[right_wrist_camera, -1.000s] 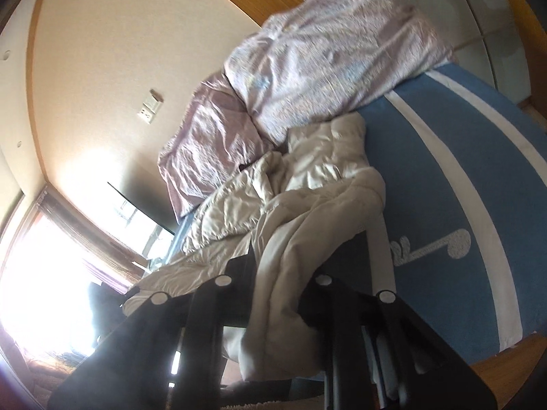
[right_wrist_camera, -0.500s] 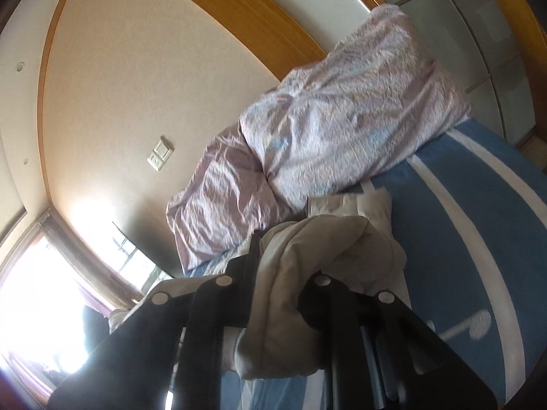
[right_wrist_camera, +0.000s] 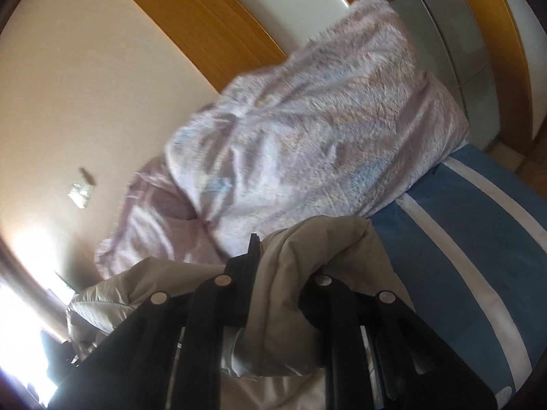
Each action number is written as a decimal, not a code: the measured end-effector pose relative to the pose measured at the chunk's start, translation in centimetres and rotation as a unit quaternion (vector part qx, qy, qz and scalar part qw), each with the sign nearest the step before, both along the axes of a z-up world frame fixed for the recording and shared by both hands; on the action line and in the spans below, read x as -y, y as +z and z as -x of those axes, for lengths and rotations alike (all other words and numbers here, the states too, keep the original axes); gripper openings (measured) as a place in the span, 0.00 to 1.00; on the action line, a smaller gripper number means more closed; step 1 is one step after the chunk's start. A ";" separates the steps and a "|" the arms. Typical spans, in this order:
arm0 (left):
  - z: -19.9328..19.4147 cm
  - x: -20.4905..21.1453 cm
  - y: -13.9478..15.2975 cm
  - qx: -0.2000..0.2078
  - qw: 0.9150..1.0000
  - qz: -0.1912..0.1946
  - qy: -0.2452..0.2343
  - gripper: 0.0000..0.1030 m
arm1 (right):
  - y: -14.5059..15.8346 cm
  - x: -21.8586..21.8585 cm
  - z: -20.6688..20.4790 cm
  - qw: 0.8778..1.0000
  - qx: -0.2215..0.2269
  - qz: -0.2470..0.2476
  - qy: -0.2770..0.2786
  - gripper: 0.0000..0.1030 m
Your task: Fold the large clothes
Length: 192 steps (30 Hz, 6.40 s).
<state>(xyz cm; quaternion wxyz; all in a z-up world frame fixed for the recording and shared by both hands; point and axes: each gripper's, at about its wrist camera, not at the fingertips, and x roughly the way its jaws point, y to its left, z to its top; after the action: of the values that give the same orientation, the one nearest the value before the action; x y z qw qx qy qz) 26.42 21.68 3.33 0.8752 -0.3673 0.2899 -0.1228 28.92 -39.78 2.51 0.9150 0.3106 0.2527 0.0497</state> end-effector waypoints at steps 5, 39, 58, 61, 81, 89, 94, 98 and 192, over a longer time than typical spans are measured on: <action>-4.7 0.1 -3.0 -0.043 0.999 0.000 0.025 0.16 | -3.3 -1.2 -5.3 0.998 -0.058 0.017 -0.034 0.18; -1.3 10.4 -3.1 0.087 0.966 -0.242 0.015 0.98 | -5.3 -13.0 -2.0 0.945 0.001 0.318 0.080 0.73; -8.4 10.6 -8.6 -0.022 0.958 -0.279 0.067 0.99 | -10.8 -13.8 -9.7 0.935 -0.109 0.333 0.050 0.80; -9.0 10.7 -9.0 -0.030 0.957 -0.281 0.067 0.99 | -11.4 -13.7 -10.0 0.937 -0.109 0.329 0.049 0.81; -7.3 9.8 -8.6 -0.047 0.952 -0.297 0.061 0.99 | -9.5 -9.2 -6.5 0.964 -0.096 0.246 0.018 0.83; -7.4 8.2 -9.8 -0.063 0.950 -0.296 0.070 0.99 | -10.6 -8.5 -6.2 0.961 -0.135 0.239 0.024 0.81; -2.6 5.1 -7.9 -0.045 0.971 -0.226 0.054 0.99 | -7.7 -3.7 0.4 0.987 -0.094 0.125 -0.022 0.82; 2.1 1.1 -8.9 -0.067 0.989 -0.118 0.056 0.99 | -8.3 0.6 5.6 0.993 -0.107 0.012 -0.054 0.84; 13.8 -0.5 -15.4 -0.104 0.983 0.063 0.141 0.66 | -8.8 -25.9 9.0 0.912 -0.029 0.395 0.107 0.78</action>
<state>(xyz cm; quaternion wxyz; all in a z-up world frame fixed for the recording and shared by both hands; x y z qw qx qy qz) 12.67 22.17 -12.05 0.8240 -0.4696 0.3162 0.0226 19.97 -13.92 -6.30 0.9445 -0.1040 0.3098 0.0345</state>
